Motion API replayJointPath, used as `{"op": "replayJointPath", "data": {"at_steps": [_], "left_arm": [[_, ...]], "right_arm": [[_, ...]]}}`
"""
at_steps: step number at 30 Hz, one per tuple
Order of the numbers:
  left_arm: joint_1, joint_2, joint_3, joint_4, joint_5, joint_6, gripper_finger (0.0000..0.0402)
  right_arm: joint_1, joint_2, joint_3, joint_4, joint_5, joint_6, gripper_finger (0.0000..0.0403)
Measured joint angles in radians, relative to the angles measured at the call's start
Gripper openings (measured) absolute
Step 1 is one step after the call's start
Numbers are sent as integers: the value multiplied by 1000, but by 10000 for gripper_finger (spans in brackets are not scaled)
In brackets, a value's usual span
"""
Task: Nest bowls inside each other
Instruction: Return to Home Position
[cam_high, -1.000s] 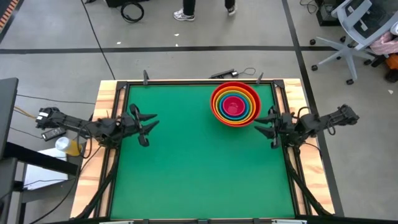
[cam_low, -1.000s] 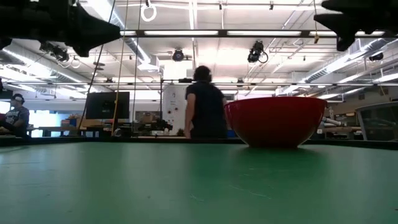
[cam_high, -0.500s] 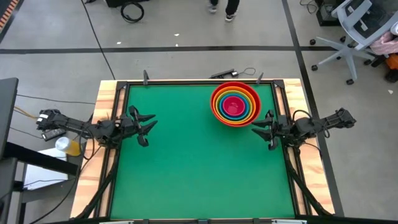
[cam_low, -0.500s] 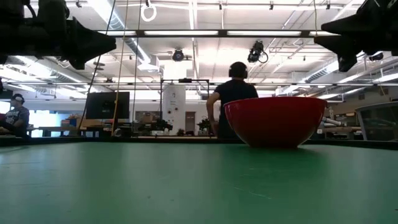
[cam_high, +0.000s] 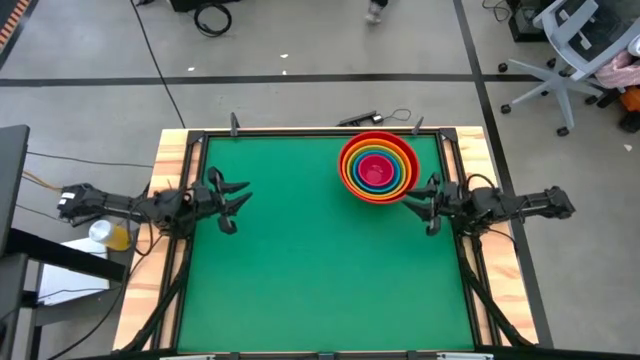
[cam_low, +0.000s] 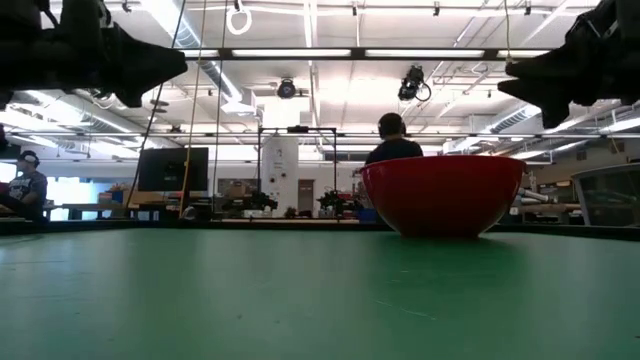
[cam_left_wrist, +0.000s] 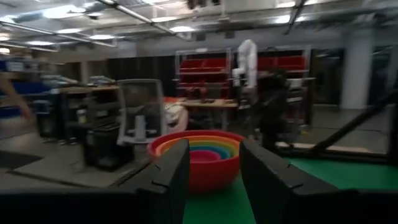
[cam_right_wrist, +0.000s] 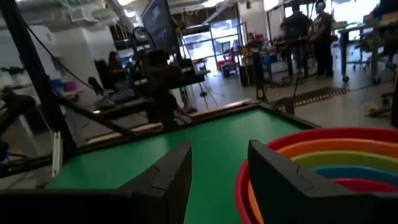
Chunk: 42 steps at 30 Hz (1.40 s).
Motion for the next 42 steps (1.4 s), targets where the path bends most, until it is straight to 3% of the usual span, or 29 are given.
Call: {"op": "replayJointPath", "data": {"at_steps": [5, 8, 10, 16, 25, 34, 38, 42], "left_arm": [[112, 8, 0, -12, 214, -60, 141], [163, 5, 0, -42, 259, -93, 141], [181, -11, 1, -59, 262, -121, 141], [184, -128, 74, -341, 264, -134, 141], [183, -341, 82, -545, 264, -110, 141], [152, -327, 71, -547, 268, -96, 141], [144, -329, 1, -481, 268, -82, 141], [144, -322, 0, -532, 260, -120, 141]], "right_arm": [[-84, 19, -42, 70, -161, 82, 161], [-131, 25, -17, -44, -179, 117, 161], [-155, 20, 24, -133, -168, 108, 161], [-181, -23, 133, -208, -207, 39, 161], [-182, -20, 62, -178, -210, 101, 161], [-166, -20, -21, -65, -223, 187, 161], [-154, -7, -43, -8, -217, 177, 161], [-154, -1, -43, -5, -212, 153, 161]]}}
